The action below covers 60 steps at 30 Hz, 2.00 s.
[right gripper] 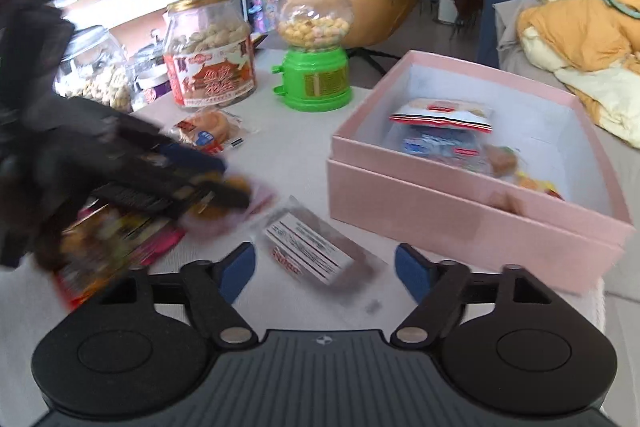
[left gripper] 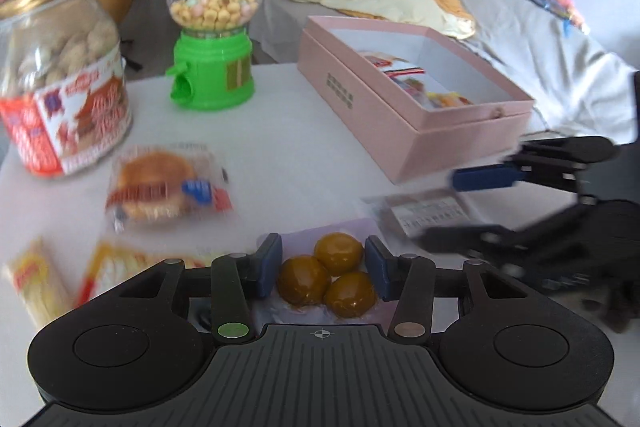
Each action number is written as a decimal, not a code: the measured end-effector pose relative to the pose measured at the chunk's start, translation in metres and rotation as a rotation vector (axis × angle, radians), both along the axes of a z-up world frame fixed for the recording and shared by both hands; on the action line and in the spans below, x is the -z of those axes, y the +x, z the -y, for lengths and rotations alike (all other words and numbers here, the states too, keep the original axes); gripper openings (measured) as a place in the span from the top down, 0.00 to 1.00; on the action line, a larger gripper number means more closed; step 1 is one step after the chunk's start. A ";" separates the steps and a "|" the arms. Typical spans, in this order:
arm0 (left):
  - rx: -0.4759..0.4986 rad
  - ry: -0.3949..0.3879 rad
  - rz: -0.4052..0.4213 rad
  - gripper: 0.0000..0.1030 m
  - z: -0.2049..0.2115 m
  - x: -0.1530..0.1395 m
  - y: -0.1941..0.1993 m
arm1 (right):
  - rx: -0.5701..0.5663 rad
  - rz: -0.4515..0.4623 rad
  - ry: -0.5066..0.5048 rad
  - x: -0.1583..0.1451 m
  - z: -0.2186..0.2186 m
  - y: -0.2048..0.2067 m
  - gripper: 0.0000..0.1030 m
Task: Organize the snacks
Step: 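Grasp the pink tray of orange cakes with the left tool while the right reaches the cookie packet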
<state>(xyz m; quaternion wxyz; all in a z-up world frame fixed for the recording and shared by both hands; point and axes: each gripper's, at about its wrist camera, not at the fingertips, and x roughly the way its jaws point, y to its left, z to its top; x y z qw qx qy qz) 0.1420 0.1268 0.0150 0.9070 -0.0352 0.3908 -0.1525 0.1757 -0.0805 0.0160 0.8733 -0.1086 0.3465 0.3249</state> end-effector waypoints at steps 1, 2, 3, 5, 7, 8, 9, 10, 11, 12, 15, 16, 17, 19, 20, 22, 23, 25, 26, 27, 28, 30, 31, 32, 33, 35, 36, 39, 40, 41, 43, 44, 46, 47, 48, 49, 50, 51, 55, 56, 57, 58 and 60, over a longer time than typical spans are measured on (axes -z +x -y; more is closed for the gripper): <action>-0.002 -0.014 0.002 0.50 -0.001 0.000 -0.008 | -0.012 0.002 -0.014 0.002 -0.005 0.000 0.39; -0.006 -0.021 0.003 0.50 0.001 -0.001 -0.013 | -0.021 0.018 -0.026 0.002 -0.008 -0.002 0.39; -0.010 -0.023 0.008 0.50 0.003 -0.001 -0.018 | -0.030 0.035 -0.042 0.003 -0.012 -0.004 0.41; -0.010 -0.021 0.019 0.50 0.009 0.000 -0.025 | -0.040 0.053 -0.065 0.001 -0.014 -0.009 0.52; -0.009 -0.022 0.024 0.50 0.016 0.000 -0.030 | -0.045 0.034 -0.061 -0.002 -0.011 -0.014 0.61; -0.006 -0.028 0.021 0.51 0.020 0.000 -0.033 | -0.046 0.025 -0.059 -0.003 -0.008 -0.017 0.61; 0.001 -0.038 0.016 0.51 0.023 -0.001 -0.035 | -0.050 0.017 -0.059 -0.004 -0.005 -0.021 0.61; 0.010 -0.052 0.011 0.51 0.026 -0.002 -0.038 | -0.056 0.008 -0.061 -0.005 -0.001 -0.026 0.61; 0.014 -0.061 0.008 0.51 0.029 -0.003 -0.042 | -0.064 -0.008 -0.063 -0.005 0.003 -0.030 0.61; 0.009 -0.057 0.006 0.51 0.032 -0.004 -0.047 | -0.067 -0.017 -0.060 -0.006 0.007 -0.032 0.61; -0.030 0.017 0.053 0.52 0.039 -0.009 -0.063 | -0.041 0.020 -0.056 -0.012 0.019 -0.037 0.56; -0.044 0.038 0.078 0.52 0.041 -0.009 -0.069 | -0.023 0.038 -0.052 -0.014 0.021 -0.035 0.44; -0.054 0.038 0.092 0.52 0.042 -0.008 -0.074 | -0.003 0.053 -0.042 -0.015 0.022 -0.031 0.36; -0.050 0.014 0.109 0.52 0.042 -0.002 -0.079 | 0.017 0.055 -0.009 -0.014 0.021 -0.020 0.21; -0.043 0.003 0.126 0.50 0.042 0.002 -0.080 | 0.026 0.033 0.003 -0.011 0.019 -0.012 0.21; -0.049 -0.028 0.165 0.48 0.039 0.010 -0.082 | 0.078 -0.017 0.019 -0.002 0.013 0.001 0.21; -0.057 -0.047 0.187 0.48 0.038 0.013 -0.084 | 0.106 -0.038 0.031 0.003 0.010 0.004 0.21; -0.063 -0.095 0.187 0.48 0.031 0.015 -0.084 | 0.154 -0.047 0.067 0.010 0.007 0.002 0.21; -0.068 -0.125 0.179 0.48 0.027 0.015 -0.083 | 0.174 -0.016 0.077 0.013 0.005 -0.003 0.21; -0.075 -0.160 0.176 0.48 0.022 0.016 -0.082 | 0.177 0.015 0.066 0.014 0.003 -0.008 0.21; -0.081 -0.177 0.174 0.52 0.019 0.016 -0.082 | 0.173 0.040 0.055 0.014 0.002 -0.011 0.21; -0.090 -0.182 0.175 0.53 0.018 0.016 -0.083 | 0.181 0.066 0.075 0.013 0.005 -0.015 0.21; -0.089 -0.178 0.176 0.53 0.019 0.016 -0.083 | 0.186 0.062 0.089 0.013 0.007 -0.016 0.21; -0.089 -0.175 0.177 0.53 0.019 0.016 -0.082 | 0.186 0.059 0.107 0.013 0.011 -0.017 0.21; -0.089 -0.174 0.175 0.53 0.019 0.016 -0.080 | 0.182 0.065 0.128 0.011 0.013 -0.018 0.21; -0.088 -0.174 0.173 0.53 0.019 0.016 -0.080 | 0.184 0.054 0.127 0.011 0.011 -0.013 0.18; -0.087 -0.174 0.173 0.53 0.019 0.017 -0.081 | 0.187 0.023 0.113 0.013 0.009 -0.008 0.18; -0.085 -0.172 0.173 0.53 0.020 0.017 -0.085 | 0.195 -0.029 0.125 0.015 0.012 -0.003 0.17; -0.084 -0.169 0.174 0.53 0.021 0.017 -0.085 | 0.191 -0.031 0.124 0.016 0.012 -0.004 0.17; -0.083 -0.170 0.174 0.53 0.020 0.017 -0.084 | 0.189 -0.027 0.116 0.016 0.011 -0.005 0.16; -0.083 -0.173 0.172 0.53 0.019 0.017 -0.083 | 0.183 -0.018 0.089 0.016 0.006 -0.005 0.15; -0.083 -0.172 0.173 0.53 0.020 0.017 -0.083 | 0.182 -0.015 0.078 0.016 0.004 -0.005 0.15; -0.083 -0.172 0.172 0.53 0.019 0.017 -0.083 | 0.187 -0.008 0.064 0.017 0.003 -0.007 0.15; -0.084 -0.172 0.173 0.53 0.019 0.017 -0.082 | 0.190 -0.001 0.060 0.017 0.003 -0.009 0.15; -0.084 -0.171 0.173 0.53 0.019 0.017 -0.082 | 0.192 0.008 0.061 0.016 0.004 -0.009 0.15; -0.085 -0.168 0.175 0.53 0.020 0.017 -0.083 | 0.194 0.014 0.068 0.015 0.005 -0.010 0.15; -0.087 -0.165 0.177 0.53 0.020 0.017 -0.084 | 0.198 0.017 0.077 0.015 0.008 -0.011 0.15; -0.087 -0.157 0.180 0.53 0.021 0.016 -0.084 | 0.215 0.023 0.091 0.014 0.011 -0.012 0.15; -0.087 -0.147 0.178 0.53 0.021 0.016 -0.080 | 0.223 0.020 0.119 0.013 0.014 -0.007 0.15; -0.086 -0.149 0.178 0.53 0.021 0.016 -0.081 | 0.228 -0.003 0.091 0.015 0.010 -0.002 0.15; -0.086 -0.148 0.179 0.53 0.022 0.017 -0.083 | 0.219 -0.023 0.072 0.017 0.007 0.000 0.13; -0.085 -0.145 0.180 0.53 0.022 0.016 -0.084 | 0.204 -0.015 0.070 0.016 0.007 -0.003 0.12; -0.084 -0.128 0.183 0.53 0.025 0.015 -0.084 | 0.172 -0.007 0.064 0.016 0.004 -0.008 0.13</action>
